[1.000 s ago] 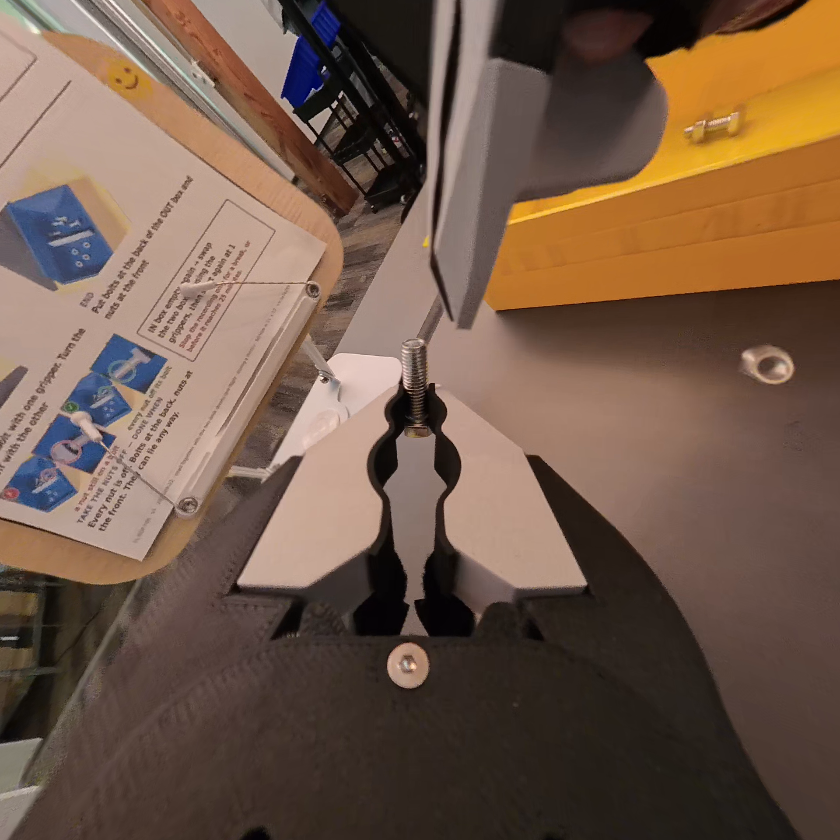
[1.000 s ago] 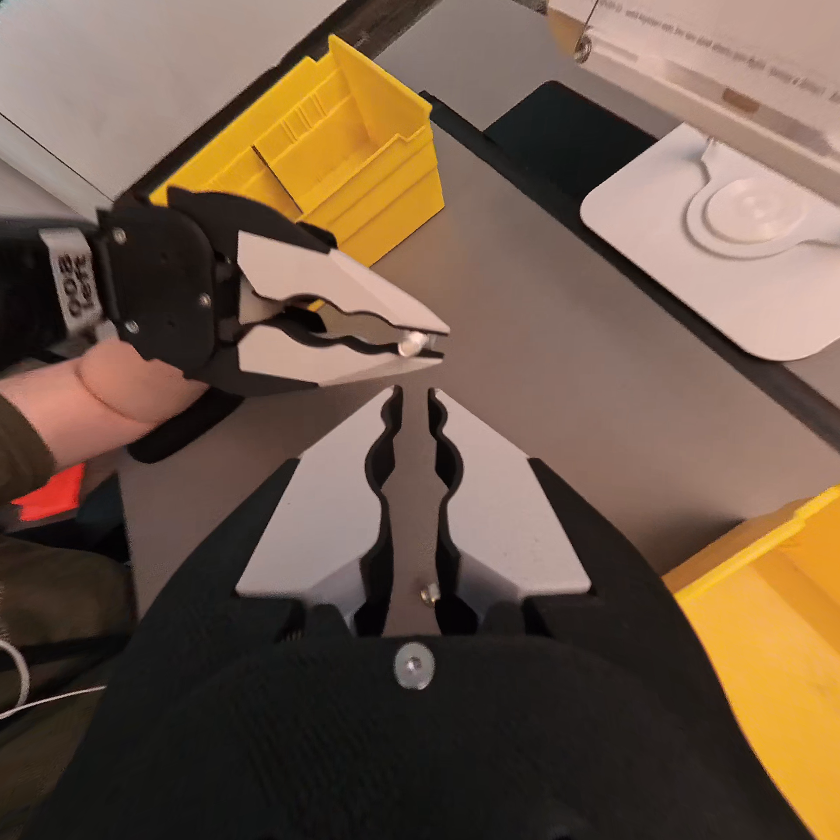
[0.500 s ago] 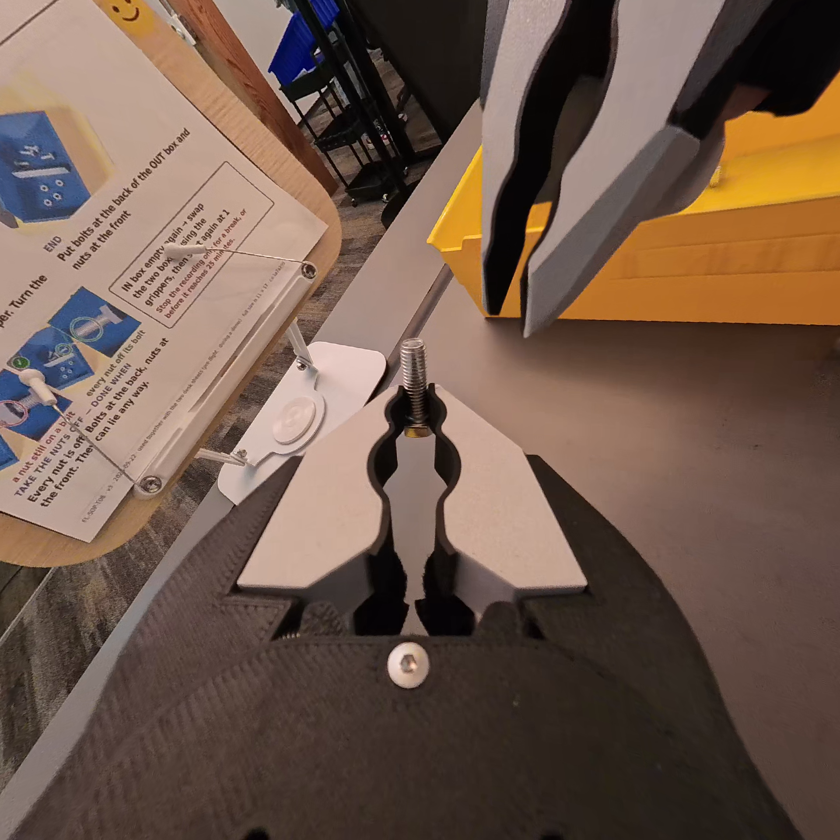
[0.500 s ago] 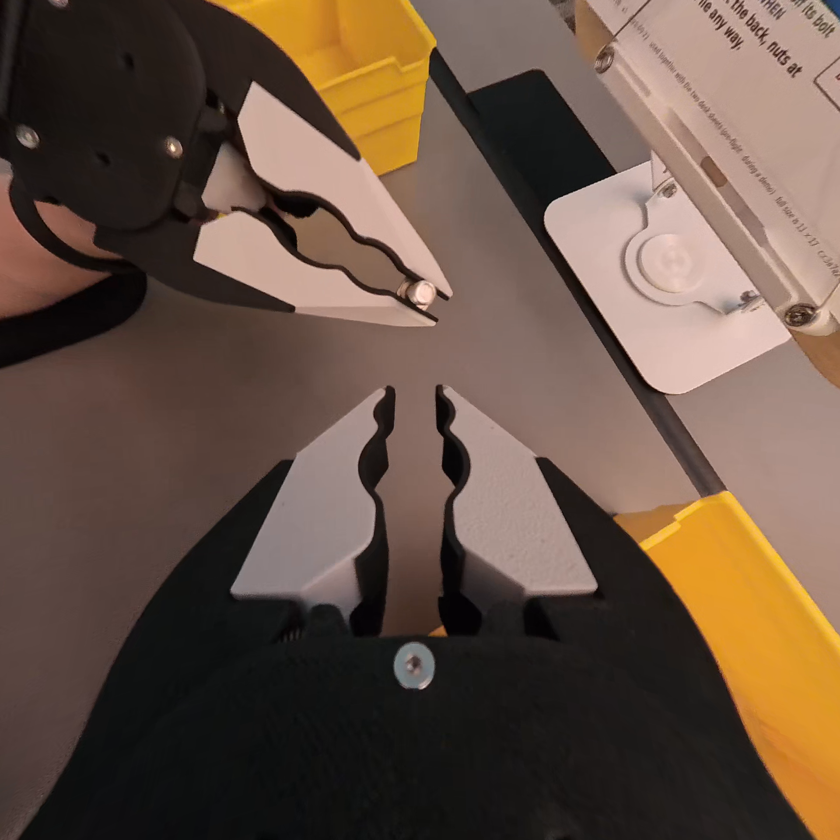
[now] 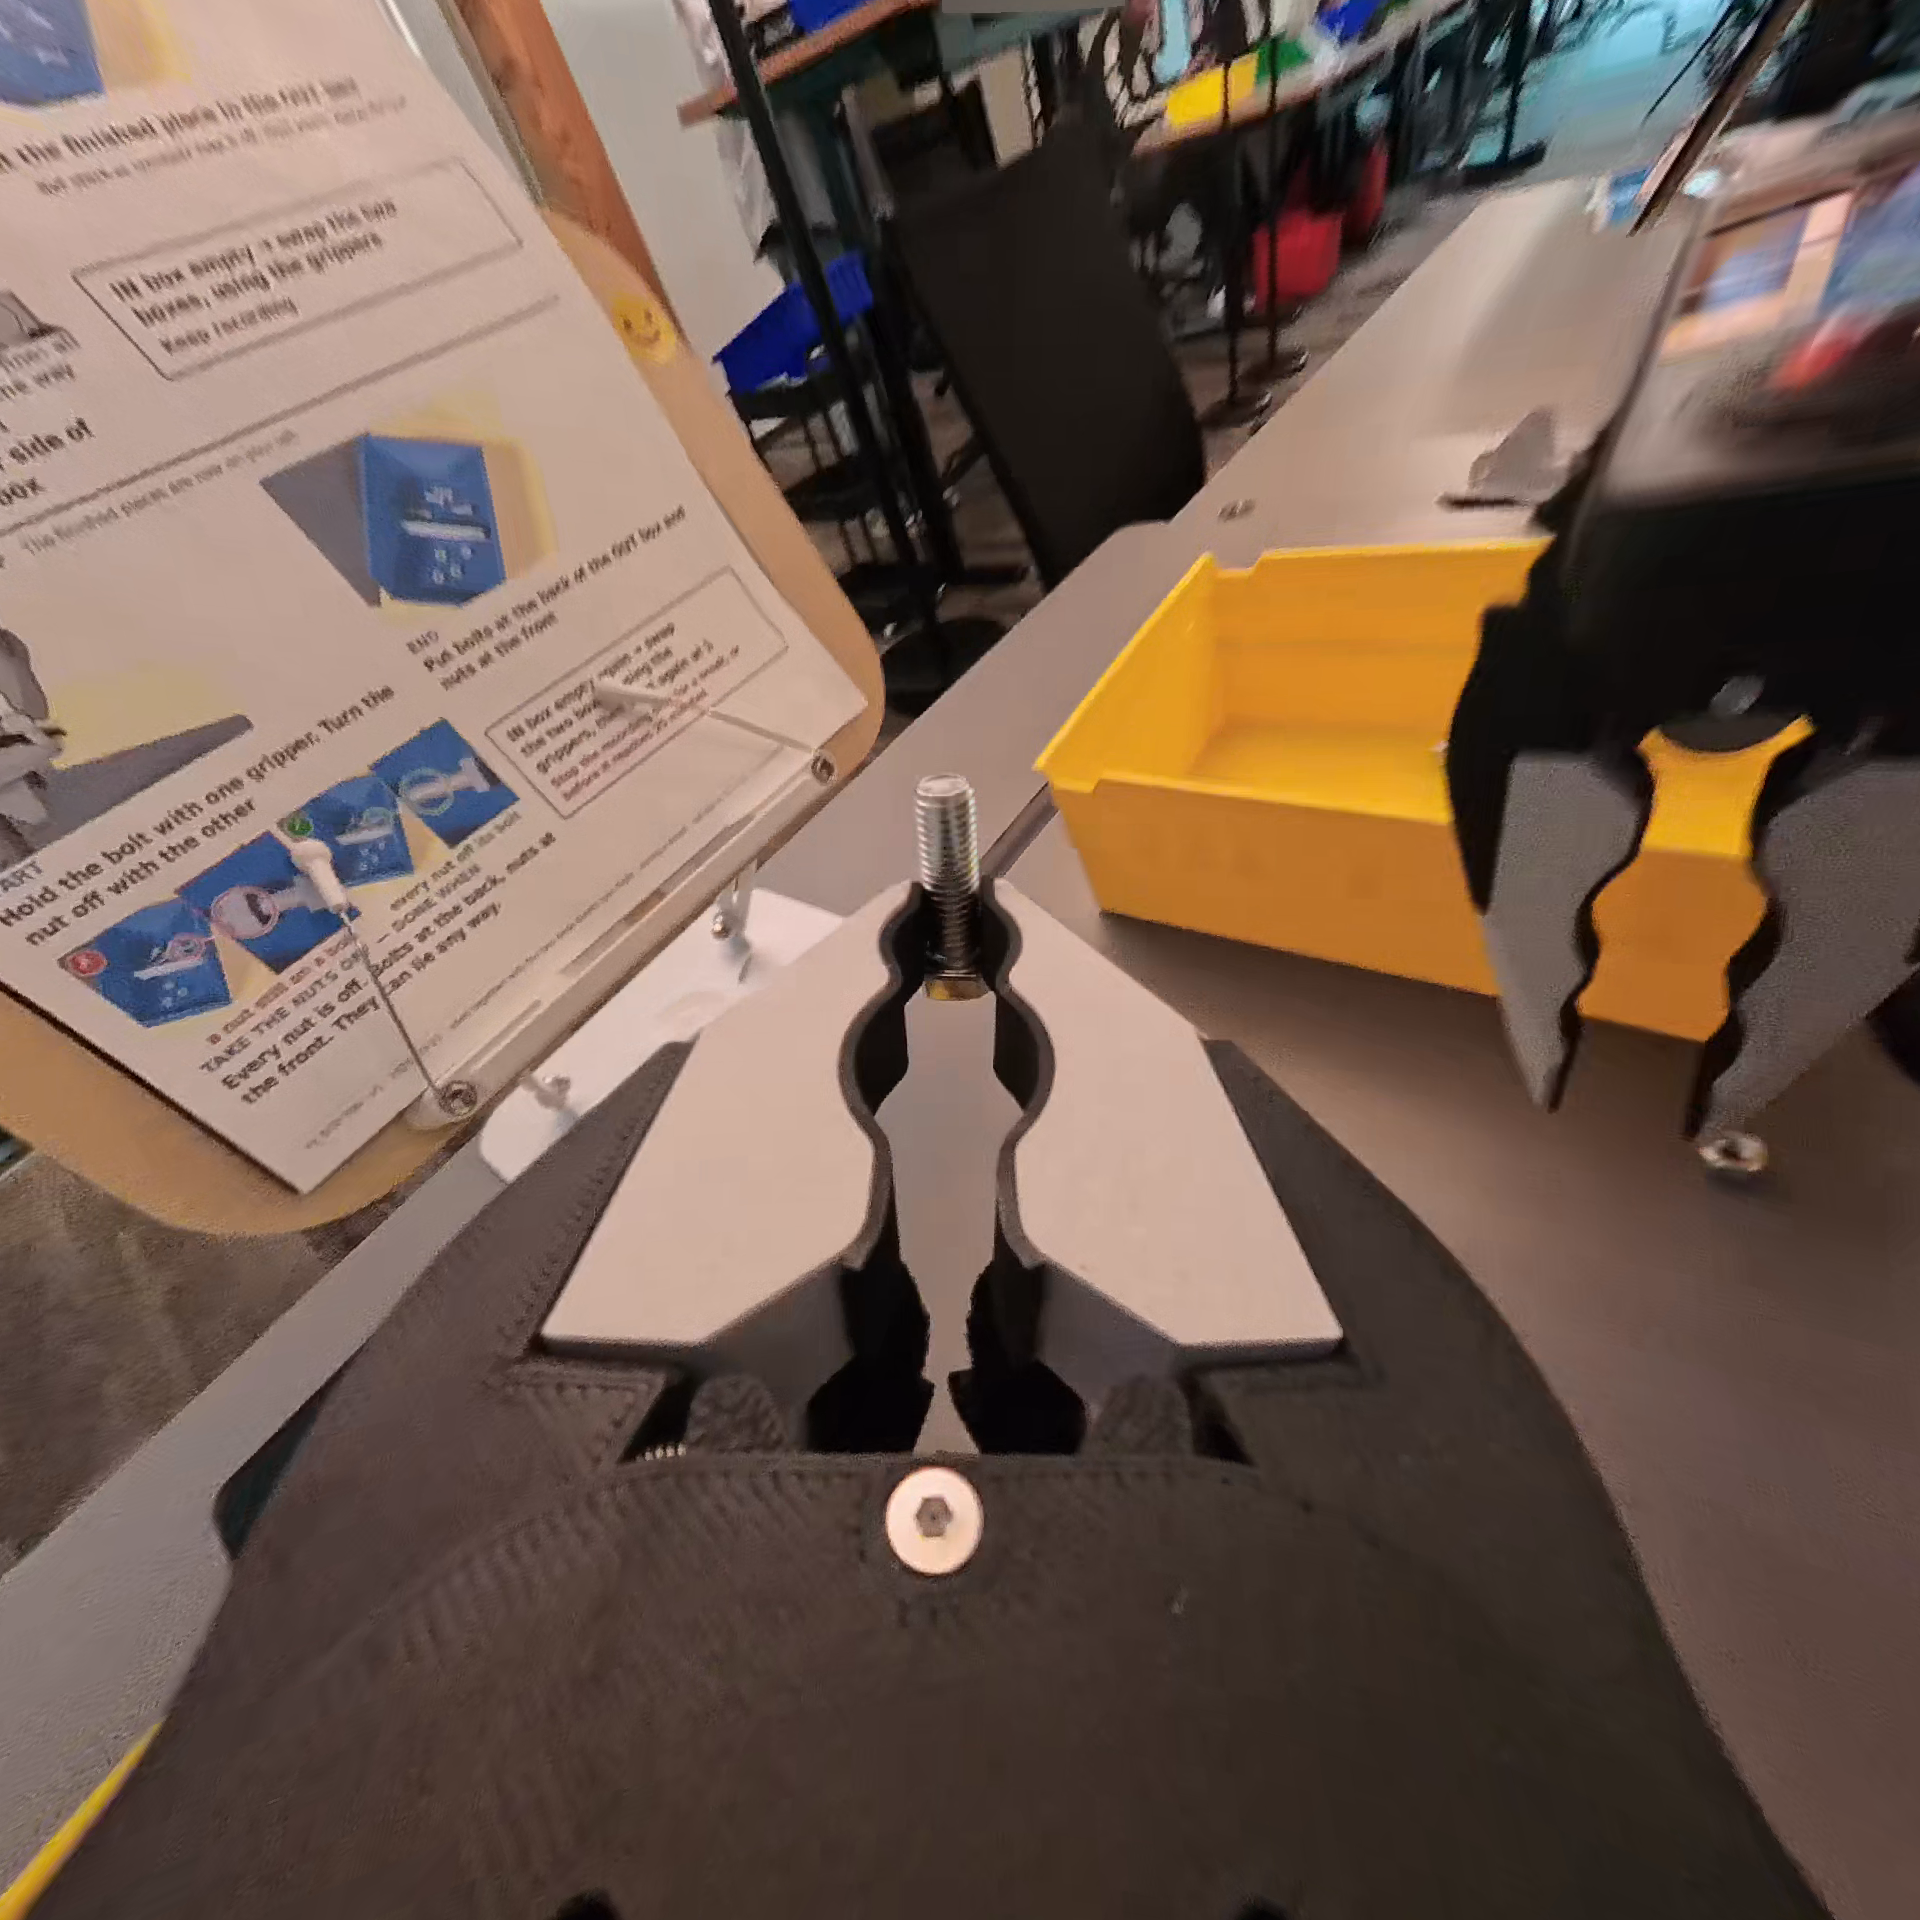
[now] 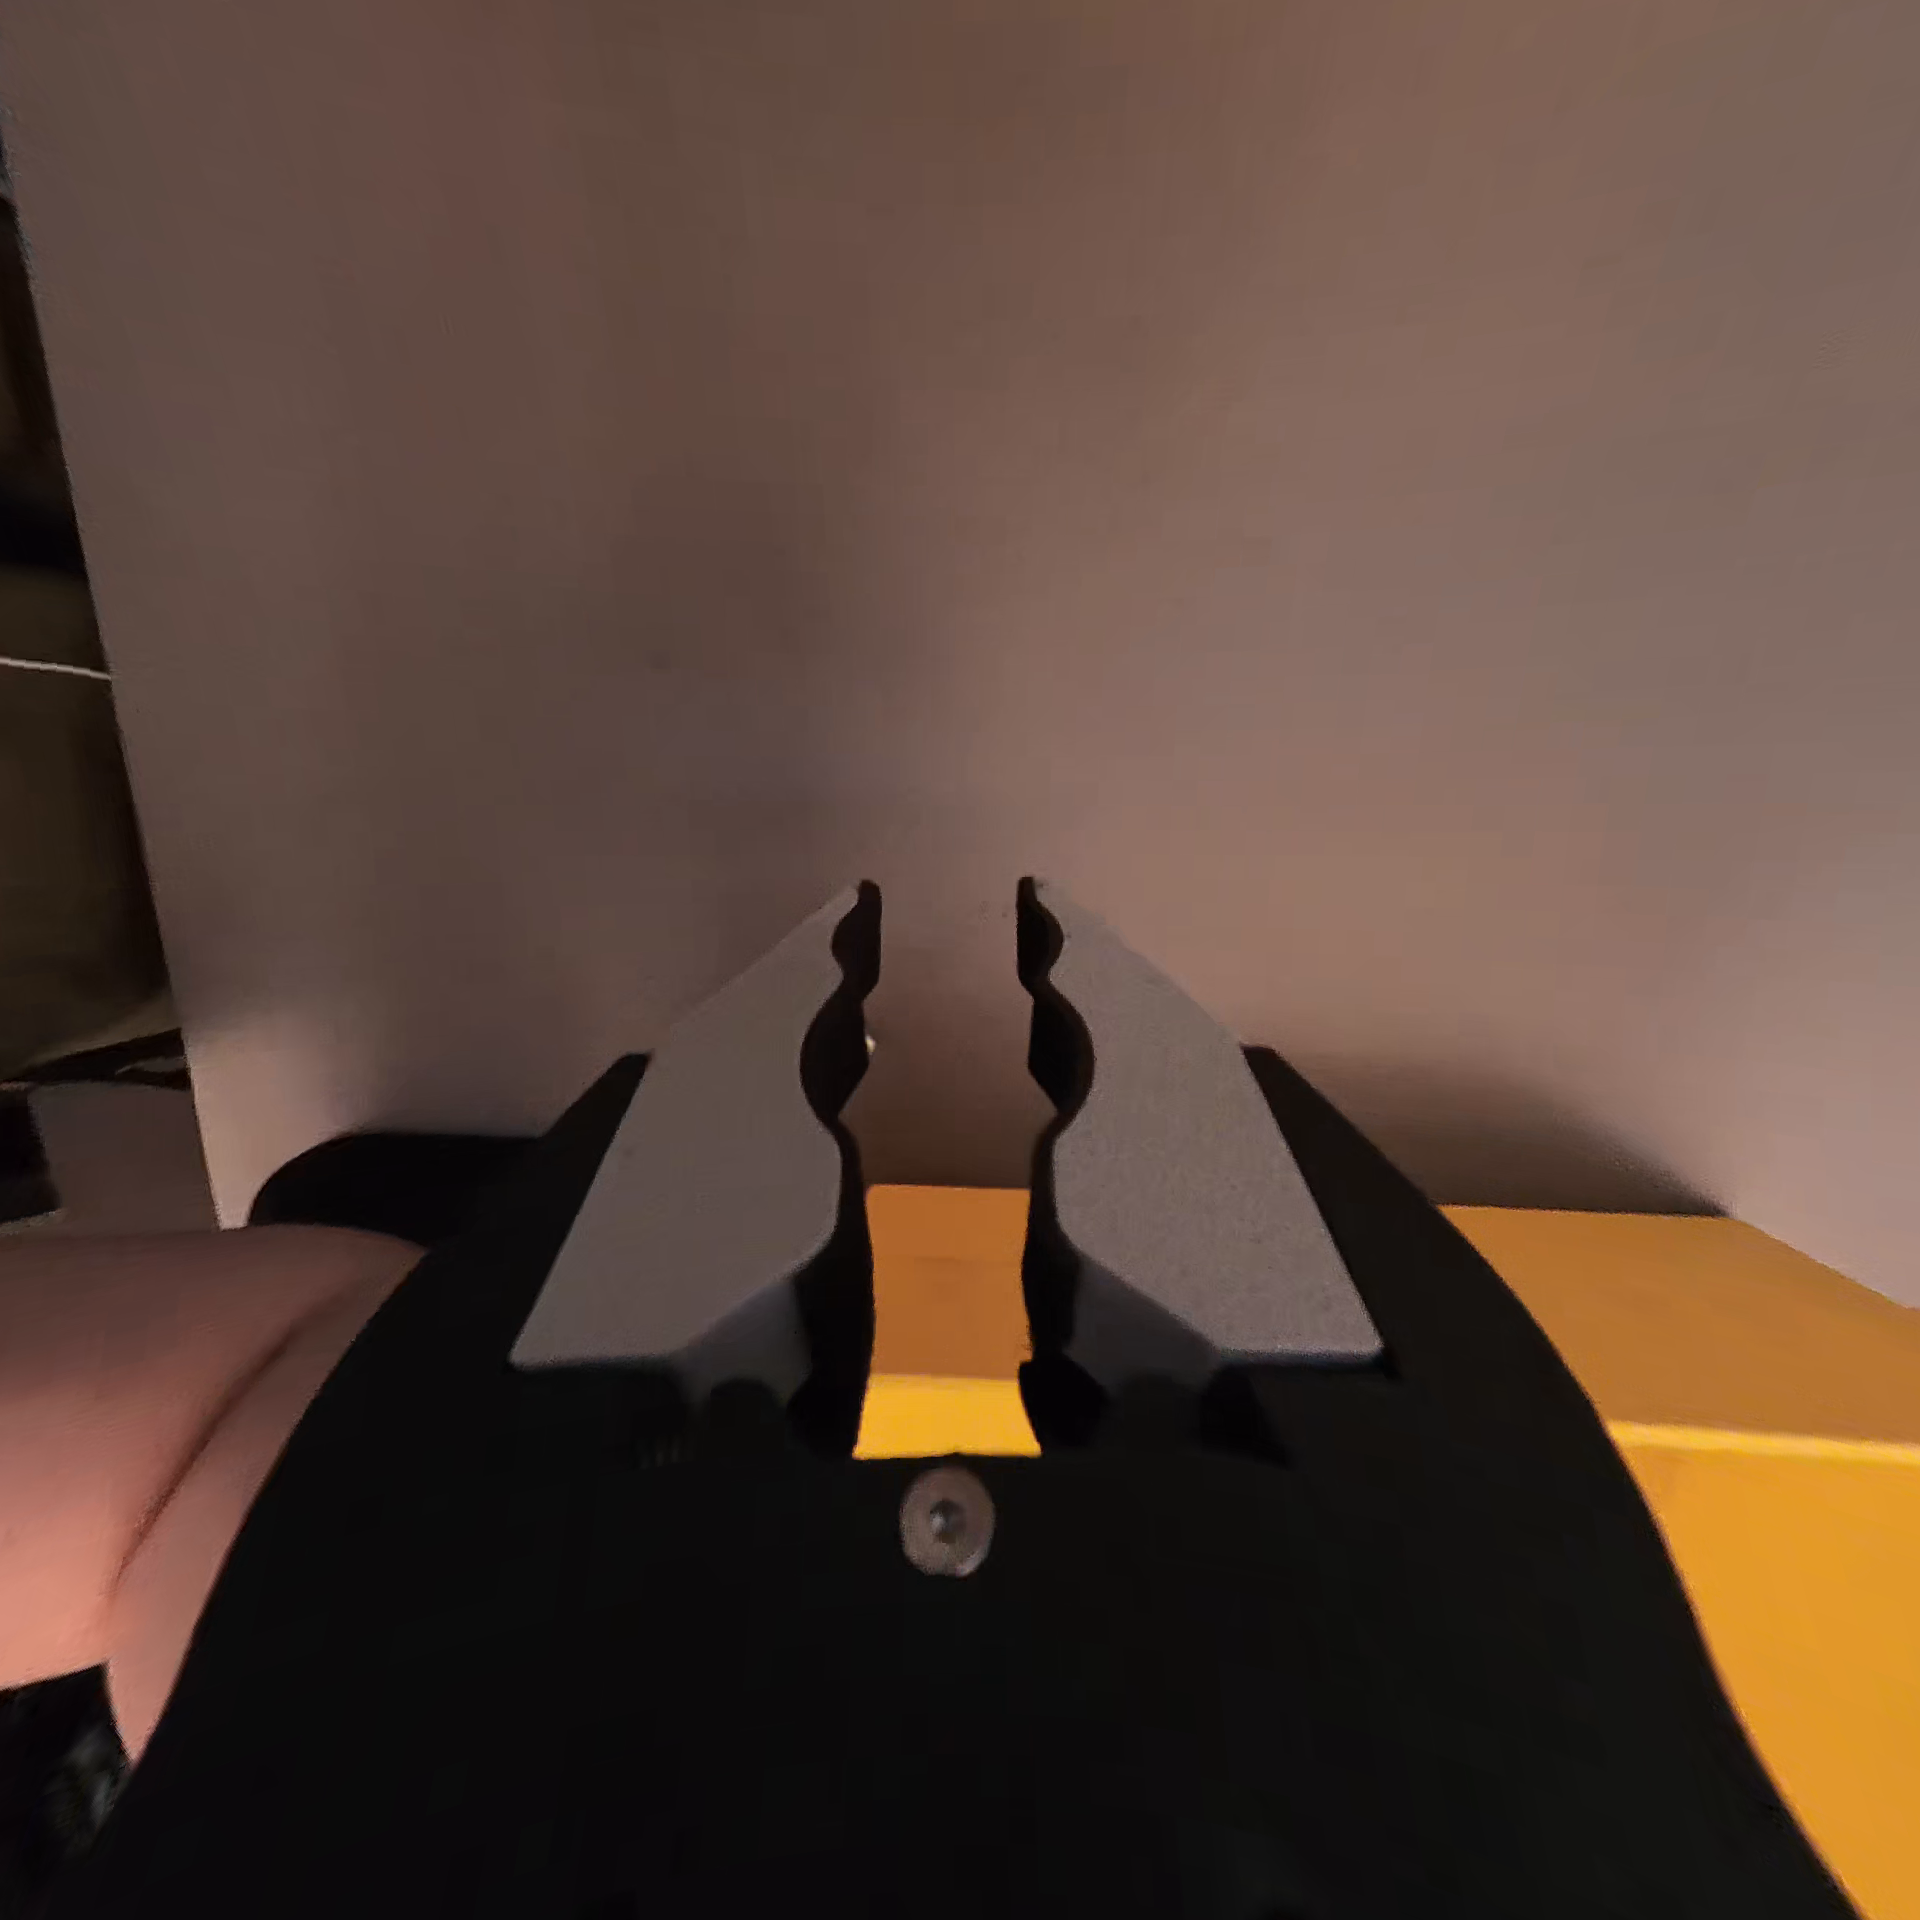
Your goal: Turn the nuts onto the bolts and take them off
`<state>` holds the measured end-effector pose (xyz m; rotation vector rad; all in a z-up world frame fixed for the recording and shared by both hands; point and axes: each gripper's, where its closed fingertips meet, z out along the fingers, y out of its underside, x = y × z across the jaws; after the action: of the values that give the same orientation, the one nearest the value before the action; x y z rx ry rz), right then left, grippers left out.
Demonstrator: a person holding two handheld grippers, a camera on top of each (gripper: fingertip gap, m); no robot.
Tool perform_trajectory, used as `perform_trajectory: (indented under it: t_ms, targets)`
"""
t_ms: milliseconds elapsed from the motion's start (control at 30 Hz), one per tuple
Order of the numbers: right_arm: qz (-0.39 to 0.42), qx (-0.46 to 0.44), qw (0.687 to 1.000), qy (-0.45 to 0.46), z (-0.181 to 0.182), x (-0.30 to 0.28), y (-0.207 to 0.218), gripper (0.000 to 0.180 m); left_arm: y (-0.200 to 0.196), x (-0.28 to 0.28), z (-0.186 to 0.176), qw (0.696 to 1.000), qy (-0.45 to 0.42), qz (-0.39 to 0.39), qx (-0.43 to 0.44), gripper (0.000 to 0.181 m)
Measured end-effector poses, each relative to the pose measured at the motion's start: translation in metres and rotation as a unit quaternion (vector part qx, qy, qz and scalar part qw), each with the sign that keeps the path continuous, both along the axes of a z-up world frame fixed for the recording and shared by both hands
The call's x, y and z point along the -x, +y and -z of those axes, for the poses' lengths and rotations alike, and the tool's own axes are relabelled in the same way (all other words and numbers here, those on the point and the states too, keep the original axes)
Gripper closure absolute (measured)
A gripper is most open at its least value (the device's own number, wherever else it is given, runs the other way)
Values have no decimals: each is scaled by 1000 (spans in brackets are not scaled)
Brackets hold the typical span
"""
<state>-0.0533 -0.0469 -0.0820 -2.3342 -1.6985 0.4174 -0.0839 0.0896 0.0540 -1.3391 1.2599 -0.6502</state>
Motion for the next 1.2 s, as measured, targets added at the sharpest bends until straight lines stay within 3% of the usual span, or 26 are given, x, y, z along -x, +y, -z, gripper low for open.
perform_trajectory:
  t_ms: [133,367,567,700,800,1200]
  targets:
    - [-3,-10,1000,-16,-1,3,-5,154,-10,14,-30,999,-39,8,-1,173]
    - [124,-109,985,-41,-28,-11,-12,152,-21,45,-73,996,-85,12,-6,173]
    - [143,-44,979,-142,37,-26,-68,148,-50,45,-82,995,-74,63,-8,174]
    - [252,-25,956,-150,63,-34,-62,142,-63,46,-84,995,-63,79,-16,173]
    - [294,-32,941,-166,67,-44,-60,142,-72,48,-87,993,-65,94,-15,173]
    - [279,-23,921,-271,75,-55,-64,146,-85,55,-95,990,-68,121,-13,173]
